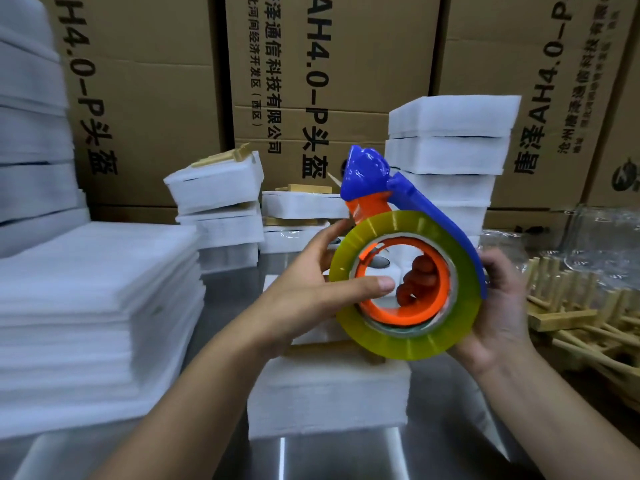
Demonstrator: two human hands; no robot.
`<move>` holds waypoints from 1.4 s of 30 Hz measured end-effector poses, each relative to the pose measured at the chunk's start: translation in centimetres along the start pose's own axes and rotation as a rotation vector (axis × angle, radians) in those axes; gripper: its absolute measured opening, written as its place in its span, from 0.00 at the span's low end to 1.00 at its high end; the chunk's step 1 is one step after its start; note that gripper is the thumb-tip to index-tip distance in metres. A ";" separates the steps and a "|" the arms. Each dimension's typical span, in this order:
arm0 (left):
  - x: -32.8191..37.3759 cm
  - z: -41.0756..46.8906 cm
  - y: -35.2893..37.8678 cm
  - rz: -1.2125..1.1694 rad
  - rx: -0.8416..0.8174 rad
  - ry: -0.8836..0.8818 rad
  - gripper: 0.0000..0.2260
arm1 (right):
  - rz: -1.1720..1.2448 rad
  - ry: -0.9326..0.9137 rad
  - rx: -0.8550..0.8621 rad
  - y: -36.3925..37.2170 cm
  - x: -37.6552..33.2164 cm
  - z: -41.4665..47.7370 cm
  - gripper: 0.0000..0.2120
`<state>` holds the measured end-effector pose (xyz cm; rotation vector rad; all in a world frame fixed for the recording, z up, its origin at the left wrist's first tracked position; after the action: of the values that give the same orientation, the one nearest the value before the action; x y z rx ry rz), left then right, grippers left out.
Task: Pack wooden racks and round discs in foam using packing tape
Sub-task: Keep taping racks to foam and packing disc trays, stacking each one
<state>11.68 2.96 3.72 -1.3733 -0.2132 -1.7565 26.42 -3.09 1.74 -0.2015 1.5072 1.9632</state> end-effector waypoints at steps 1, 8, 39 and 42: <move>-0.1 0.0 0.1 -0.006 0.014 -0.007 0.34 | 0.004 -0.008 0.000 0.1 0.1 -0.1 0.18; -0.3 0.0 -0.1 0.022 0.038 -0.031 0.22 | -0.028 -0.046 -0.020 0.9 0.3 -0.6 0.07; 0.1 0.3 -3.1 -0.567 0.240 -0.068 0.32 | -0.988 -0.750 -0.188 3.9 -3.9 -3.0 0.27; -0.5 0.0 -3.7 -0.654 0.174 -0.186 0.23 | -1.071 -0.737 -0.264 4.2 -3.6 -3.3 0.27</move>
<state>9.06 5.45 4.62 -1.4307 -0.9857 -2.0574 26.05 -8.04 5.81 -0.2765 0.4526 1.1212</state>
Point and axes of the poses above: each hand's wrist, its own z-axis towards the middle knuckle, its own y-axis out of the palm, x = y × z, the point moved 6 cm from there along z, towards the middle knuckle, and after that the axes turned 10 degrees about z, right-handed, at the moved point
